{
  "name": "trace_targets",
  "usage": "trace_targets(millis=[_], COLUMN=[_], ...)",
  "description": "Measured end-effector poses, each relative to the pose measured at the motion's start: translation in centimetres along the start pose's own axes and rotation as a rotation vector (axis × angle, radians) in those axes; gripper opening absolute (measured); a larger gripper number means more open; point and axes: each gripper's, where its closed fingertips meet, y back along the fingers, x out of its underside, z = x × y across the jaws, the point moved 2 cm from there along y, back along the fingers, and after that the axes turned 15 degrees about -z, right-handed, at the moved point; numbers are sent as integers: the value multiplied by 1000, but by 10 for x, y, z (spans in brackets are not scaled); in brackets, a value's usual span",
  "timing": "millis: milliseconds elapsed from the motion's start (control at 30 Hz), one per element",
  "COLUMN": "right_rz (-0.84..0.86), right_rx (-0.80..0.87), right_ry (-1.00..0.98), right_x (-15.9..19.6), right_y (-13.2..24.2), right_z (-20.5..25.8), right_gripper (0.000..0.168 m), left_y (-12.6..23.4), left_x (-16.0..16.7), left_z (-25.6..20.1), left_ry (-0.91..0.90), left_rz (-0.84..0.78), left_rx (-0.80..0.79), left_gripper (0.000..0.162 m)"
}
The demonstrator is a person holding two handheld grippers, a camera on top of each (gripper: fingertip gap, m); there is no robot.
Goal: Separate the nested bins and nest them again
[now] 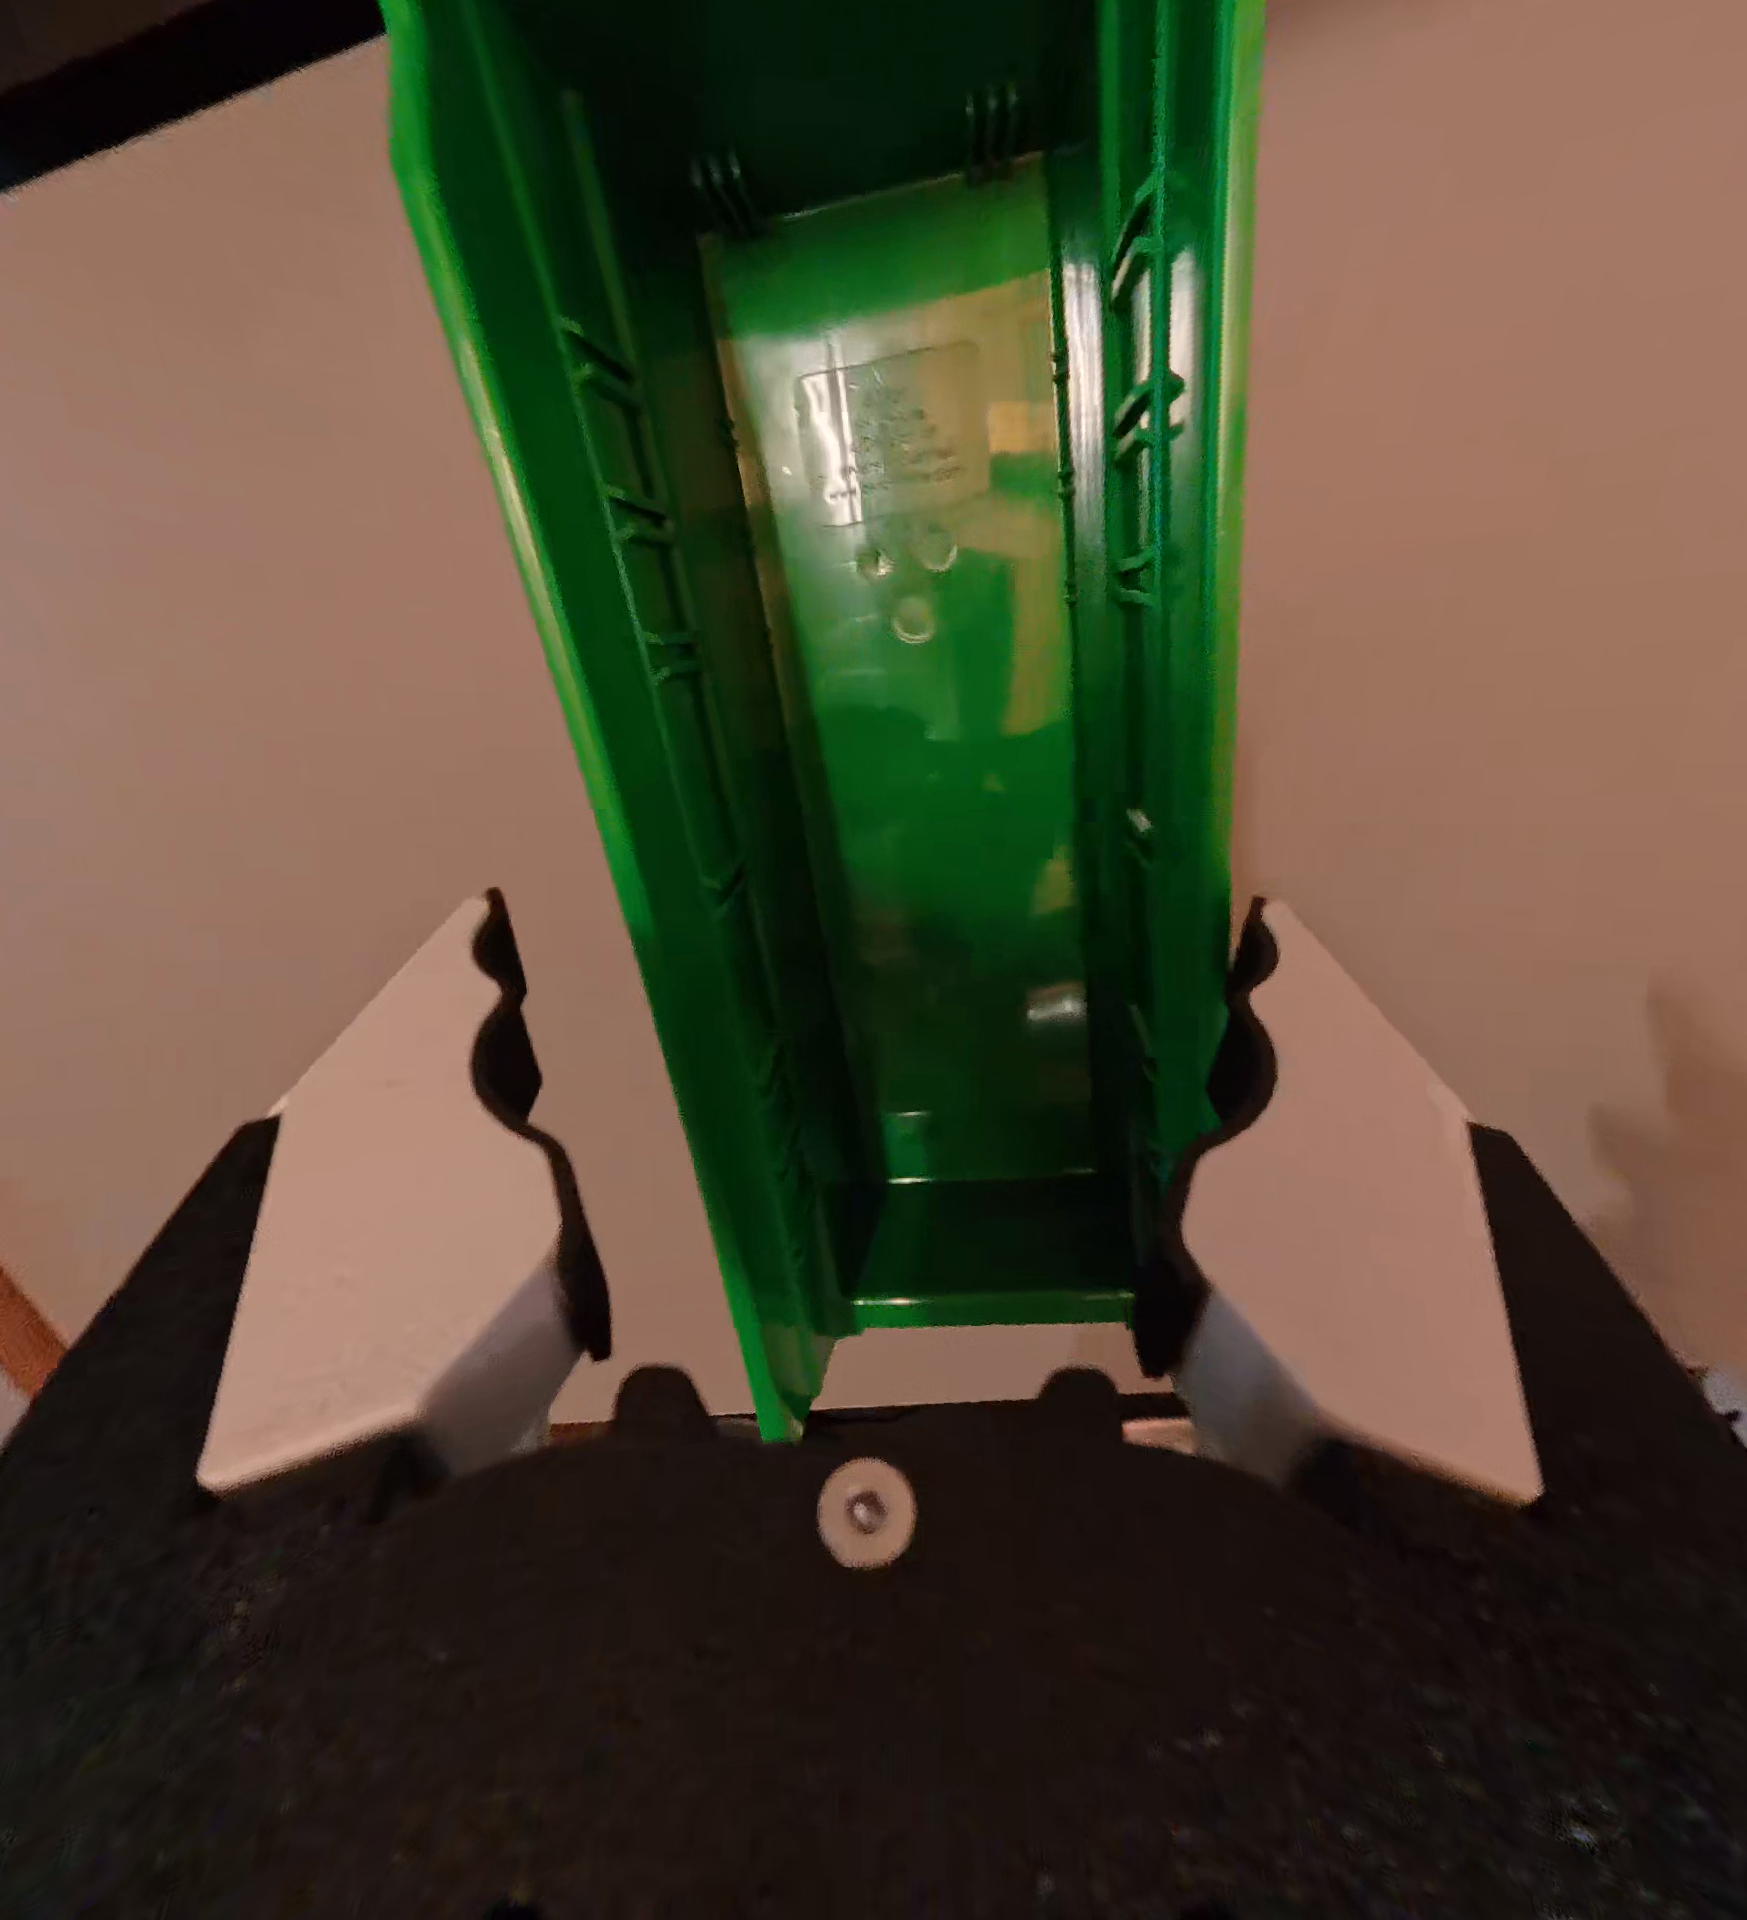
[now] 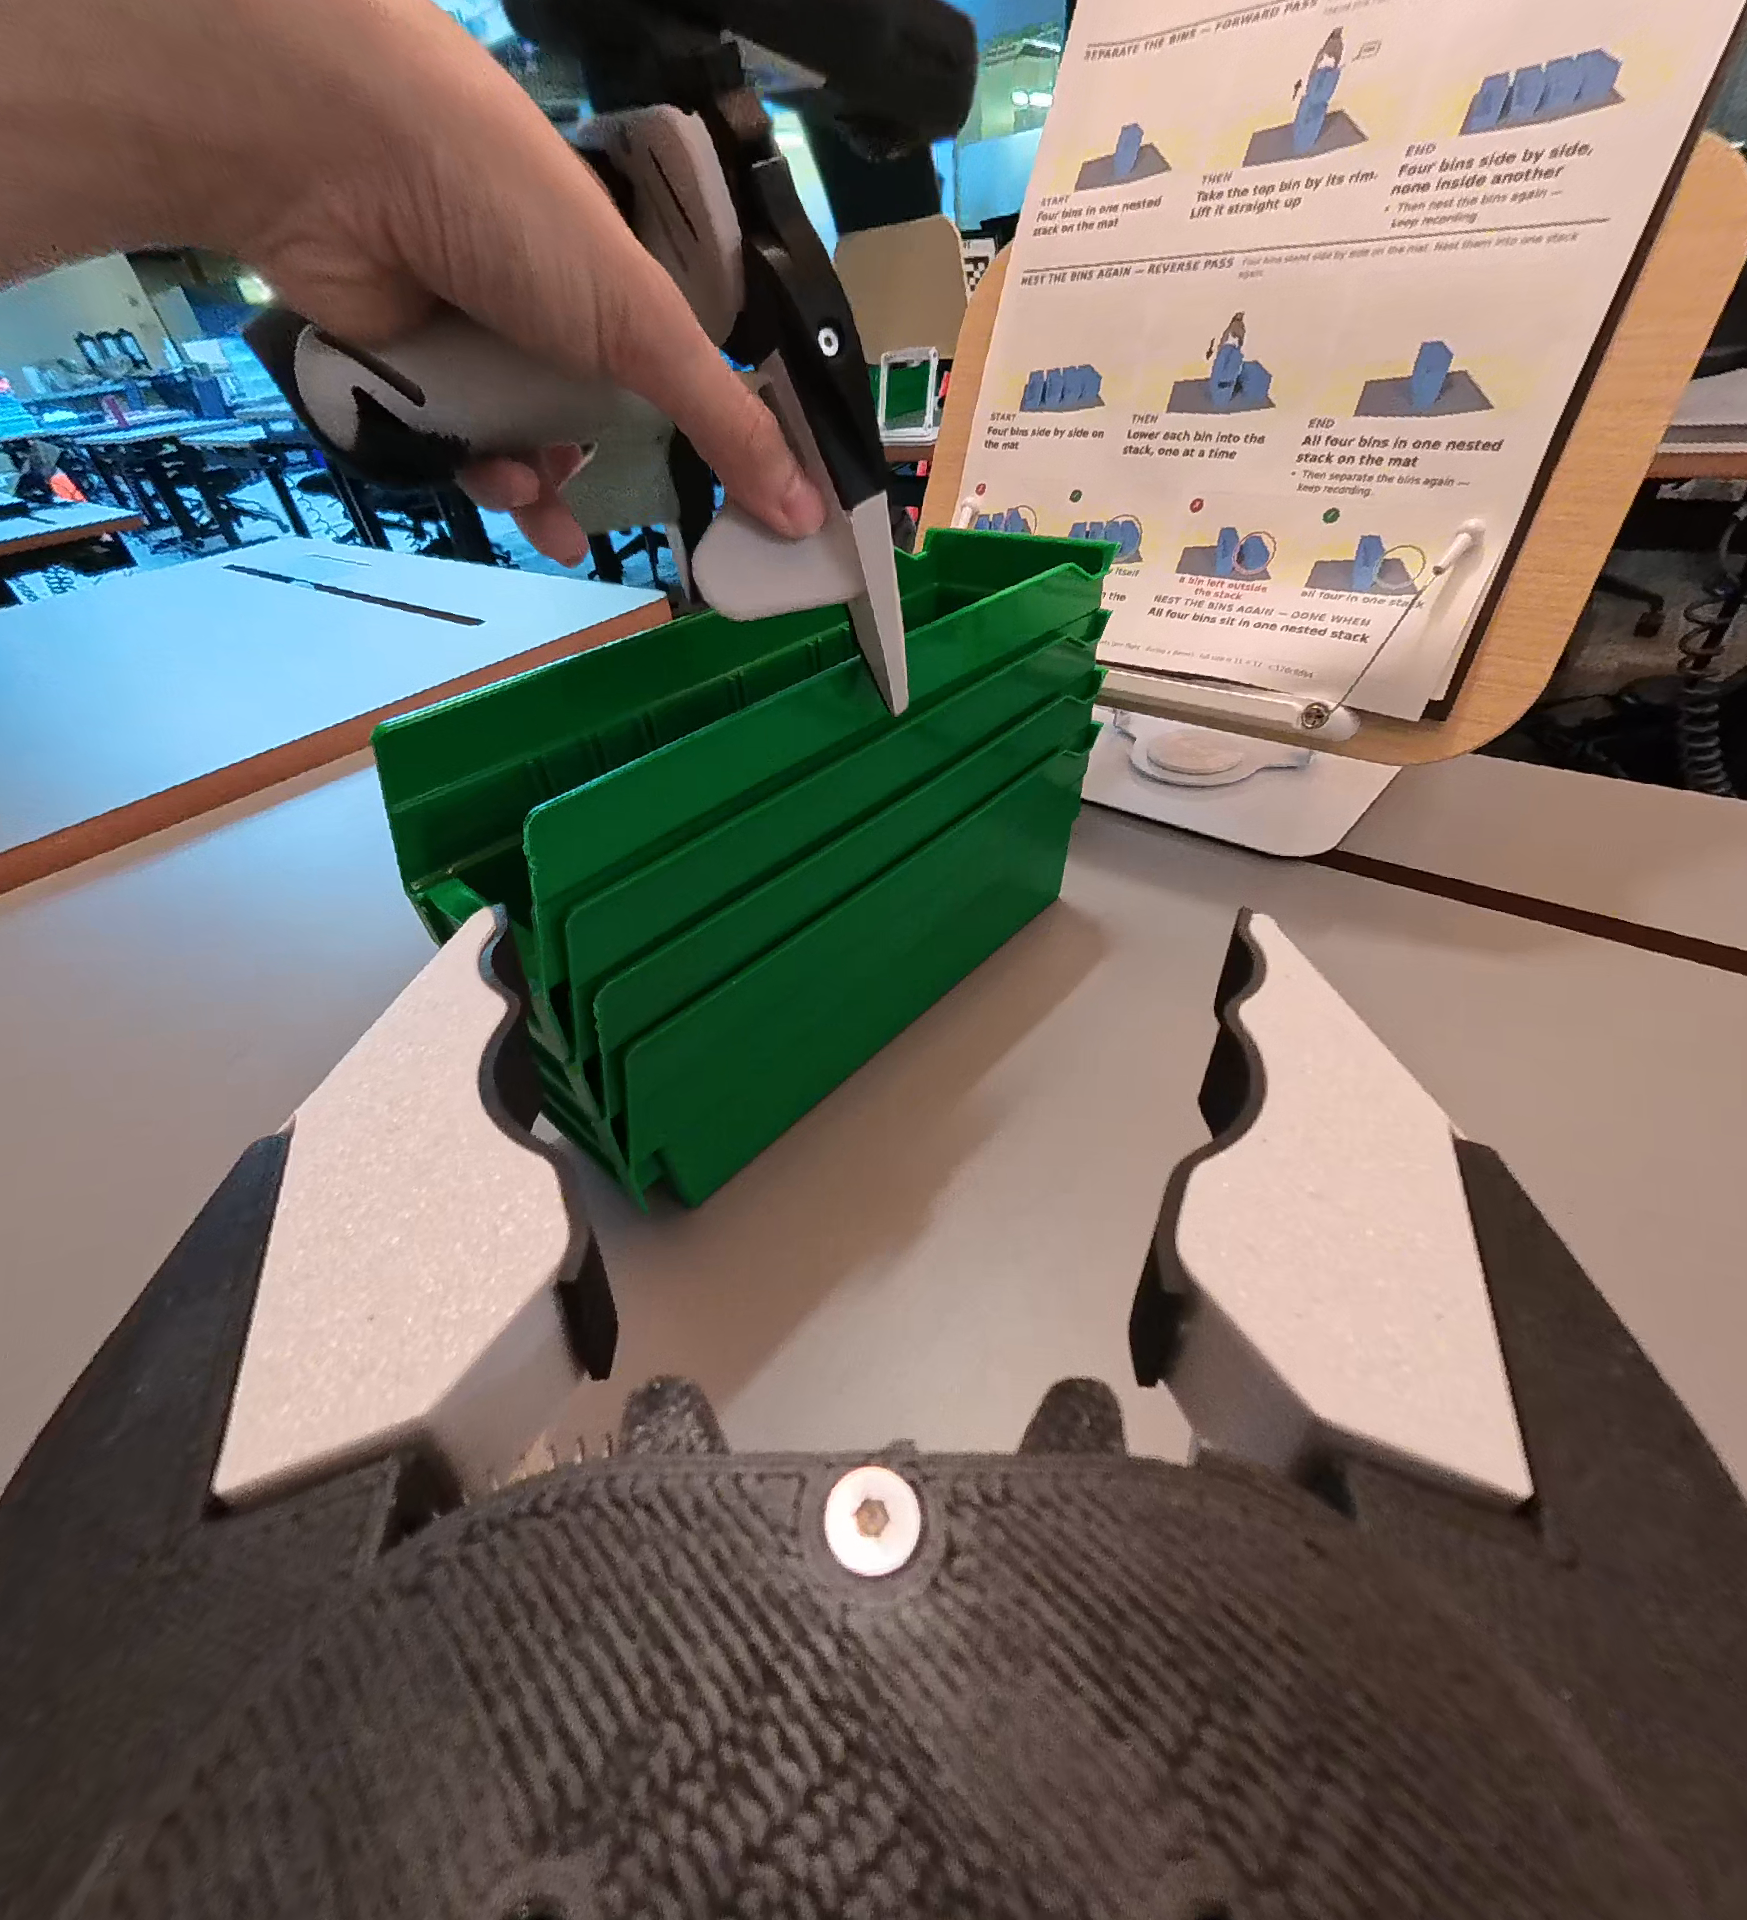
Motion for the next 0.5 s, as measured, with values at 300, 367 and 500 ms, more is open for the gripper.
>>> trace_targets(millis=[300, 367, 500], right_rz=[8, 13, 13], right_rx=[-2, -1, 2], right_ry=[-3, -6, -6], right_x=[2, 3, 4], right_y=[-1, -1, -1], right_z=[0, -1, -2], right_gripper=[129, 129, 128], left_y=[0, 1, 2], left_x=[3, 3, 3], left_z=[-9, -8, -7], left_ry=[26, 23, 29], left_rz=[48, 74, 101], left_rx=[68, 67, 71], left_gripper=[95, 92, 91])
